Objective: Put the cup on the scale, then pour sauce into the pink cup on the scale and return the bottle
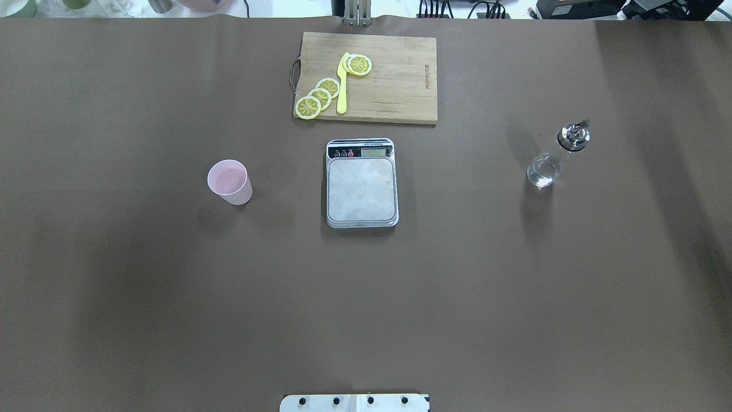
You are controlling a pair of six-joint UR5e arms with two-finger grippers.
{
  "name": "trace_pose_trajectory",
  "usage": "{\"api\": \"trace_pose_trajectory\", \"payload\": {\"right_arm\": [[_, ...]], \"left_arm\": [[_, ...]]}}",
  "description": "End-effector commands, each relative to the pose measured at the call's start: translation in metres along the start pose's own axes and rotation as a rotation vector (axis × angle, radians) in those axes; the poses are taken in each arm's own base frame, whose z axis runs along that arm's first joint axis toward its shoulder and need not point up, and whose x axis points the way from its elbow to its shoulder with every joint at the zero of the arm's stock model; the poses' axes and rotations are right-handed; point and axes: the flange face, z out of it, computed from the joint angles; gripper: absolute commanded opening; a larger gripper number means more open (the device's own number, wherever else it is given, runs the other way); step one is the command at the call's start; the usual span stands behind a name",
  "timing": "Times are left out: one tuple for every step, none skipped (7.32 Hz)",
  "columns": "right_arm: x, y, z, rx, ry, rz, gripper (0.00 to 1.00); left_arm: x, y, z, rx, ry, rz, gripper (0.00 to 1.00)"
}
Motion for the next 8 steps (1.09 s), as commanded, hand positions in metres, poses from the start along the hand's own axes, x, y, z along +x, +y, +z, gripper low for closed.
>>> {"api": "trace_pose_trajectory", "payload": {"right_arm": [[-0.003, -0.002, -0.003, 0.006, 0.000, -0.006, 1.00], [-0.005, -0.004, -0.005, 0.010, 0.000, -0.011, 1.00], [-0.007, -0.005, -0.006, 0.012, -0.002, -0.013, 1.00], [-0.010, -0.005, -0.008, 0.017, -0.002, -0.019, 1.00], [-0.010, -0.005, -0.009, 0.017, -0.002, -0.019, 1.00], [-0.010, -0.005, -0.008, 0.017, -0.002, -0.019, 1.00], [-0.010, -0.005, -0.008, 0.017, -0.002, -0.019, 1.00], [-0.010, -0.005, -0.009, 0.018, 0.000, -0.020, 1.00]], "left_arm": [[0.120, -0.026, -0.015, 0.049, -0.009, 0.064, 0.98], [0.187, -0.018, -0.013, 0.054, 0.015, 0.017, 0.98], [0.252, -0.015, -0.008, 0.048, 0.051, -0.050, 0.98], [0.317, -0.012, -0.002, 0.035, 0.086, -0.062, 0.98], [0.385, -0.012, 0.000, 0.016, 0.132, -0.134, 0.98], [0.455, -0.002, 0.012, -0.024, 0.162, -0.208, 0.98], [0.494, 0.010, 0.021, -0.013, 0.151, -0.229, 0.98], [0.521, 0.026, 0.041, -0.032, 0.157, -0.216, 0.97]]}}
